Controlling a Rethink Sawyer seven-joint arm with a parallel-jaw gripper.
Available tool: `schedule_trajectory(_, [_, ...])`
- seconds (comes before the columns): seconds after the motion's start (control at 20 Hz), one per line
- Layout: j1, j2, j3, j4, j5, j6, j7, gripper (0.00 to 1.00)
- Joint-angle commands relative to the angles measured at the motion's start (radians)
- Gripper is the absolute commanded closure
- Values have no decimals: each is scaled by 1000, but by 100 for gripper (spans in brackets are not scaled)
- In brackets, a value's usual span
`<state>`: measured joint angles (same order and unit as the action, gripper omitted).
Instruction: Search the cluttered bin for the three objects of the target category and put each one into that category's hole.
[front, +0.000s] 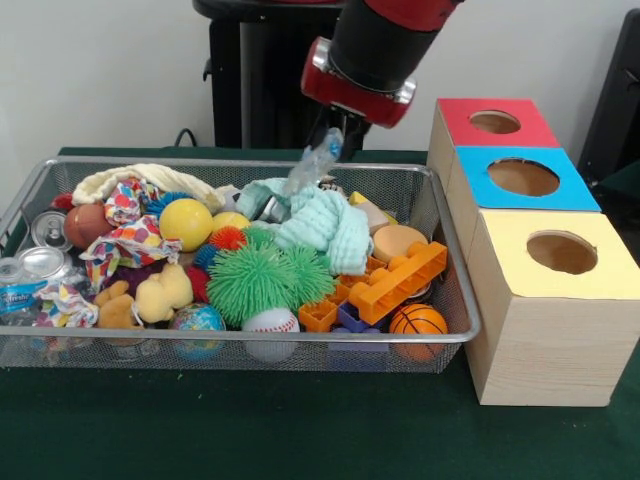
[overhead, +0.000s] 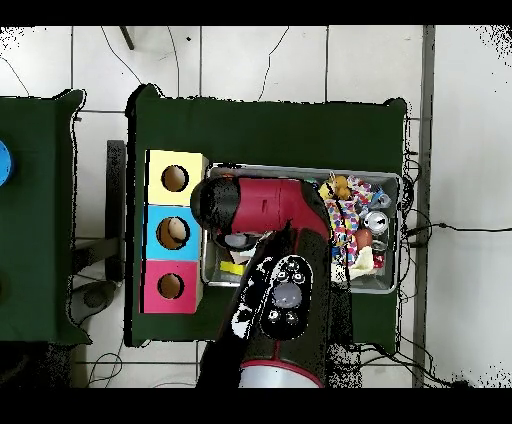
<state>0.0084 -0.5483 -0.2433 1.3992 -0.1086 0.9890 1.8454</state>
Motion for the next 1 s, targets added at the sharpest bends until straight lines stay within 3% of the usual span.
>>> schedule_trajectory(0.05, [-66,-43,264,112,109,-132,-75,100])
schedule_trajectory(0.3, [-75,-62,311,124,137,-154,-36,100])
schedule_trajectory(0.6, [-54,-117,314,123,160,-61,13,100])
schedule_trajectory(1.0, [-42,-144,340,164,181,-82,42,100])
